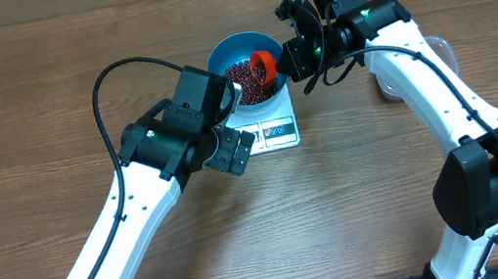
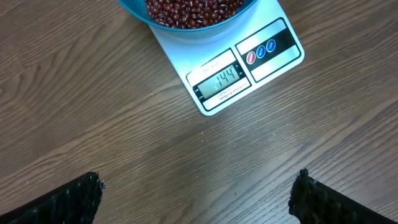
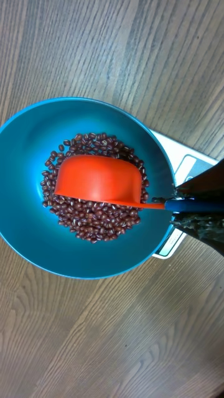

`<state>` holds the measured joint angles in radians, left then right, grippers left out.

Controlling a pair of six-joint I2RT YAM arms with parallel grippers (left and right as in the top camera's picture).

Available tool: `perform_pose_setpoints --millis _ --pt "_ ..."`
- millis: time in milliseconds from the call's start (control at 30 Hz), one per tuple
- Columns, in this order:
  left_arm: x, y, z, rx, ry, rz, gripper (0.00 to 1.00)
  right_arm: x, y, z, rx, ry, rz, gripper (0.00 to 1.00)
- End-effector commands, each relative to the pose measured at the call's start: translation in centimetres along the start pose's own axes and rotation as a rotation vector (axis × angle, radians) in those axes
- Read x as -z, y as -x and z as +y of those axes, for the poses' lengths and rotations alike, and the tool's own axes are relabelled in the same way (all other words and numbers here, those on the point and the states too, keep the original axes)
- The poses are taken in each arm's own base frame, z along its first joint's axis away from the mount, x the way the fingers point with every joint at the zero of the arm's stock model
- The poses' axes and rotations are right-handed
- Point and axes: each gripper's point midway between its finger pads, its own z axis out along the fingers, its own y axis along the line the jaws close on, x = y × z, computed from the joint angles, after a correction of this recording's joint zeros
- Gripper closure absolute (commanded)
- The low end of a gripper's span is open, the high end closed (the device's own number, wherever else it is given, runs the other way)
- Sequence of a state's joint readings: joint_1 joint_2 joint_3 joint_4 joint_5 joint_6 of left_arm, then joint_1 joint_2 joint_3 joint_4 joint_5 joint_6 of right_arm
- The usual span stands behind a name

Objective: Scoop item into bowl and weigh 150g on scale
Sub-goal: 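Hold the tilted scoop over the bowl, shaking out remaining beans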

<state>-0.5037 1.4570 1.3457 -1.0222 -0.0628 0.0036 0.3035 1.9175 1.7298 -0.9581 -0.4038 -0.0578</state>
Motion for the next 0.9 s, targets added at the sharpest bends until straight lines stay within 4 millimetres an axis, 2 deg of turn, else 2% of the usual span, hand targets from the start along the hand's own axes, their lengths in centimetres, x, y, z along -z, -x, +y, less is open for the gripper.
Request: perform_pose_setpoints --millis 0,67,133,267,567,667,800,867 --pt "0.3 0.0 -0.2 -0.015 -0.012 -0.009 0.00 2.5 1.9 1.3 0.030 0.004 -0.077 0.96" --pt "0.3 0.0 -0.2 -0.016 -0.012 -0.009 0.01 2.5 1.7 2.0 0.056 0.039 -0.071 0.96" --pt "0.3 0.0 -0.2 -0.015 -0.012 -0.009 0.00 2.5 1.2 3.1 0.159 0.097 -0.056 0.96" --pt "0.3 0.0 -0.2 -0.015 -0.012 -0.009 0.00 2.4 1.7 1.2 0.058 -0.016 -0.069 0.96" --pt "0.3 0.0 -0.2 -0.016 -0.012 -0.009 0.00 2.4 1.8 1.6 0.059 0.010 -0.072 0.96" --pt "0.3 0.0 -0.2 -0.015 -0.012 -0.009 0.00 2.4 1.1 3.0 0.193 0.081 -0.054 0.97" --pt "0.3 0.0 -0.2 -0.015 -0.012 -0.009 0.00 2.3 2.0 1.3 0.044 -0.021 -0.081 0.96" --pt "0.3 0.0 -0.2 -0.015 -0.012 -0.009 0.00 2.4 2.0 1.4 0.039 -0.012 -0.084 0.96"
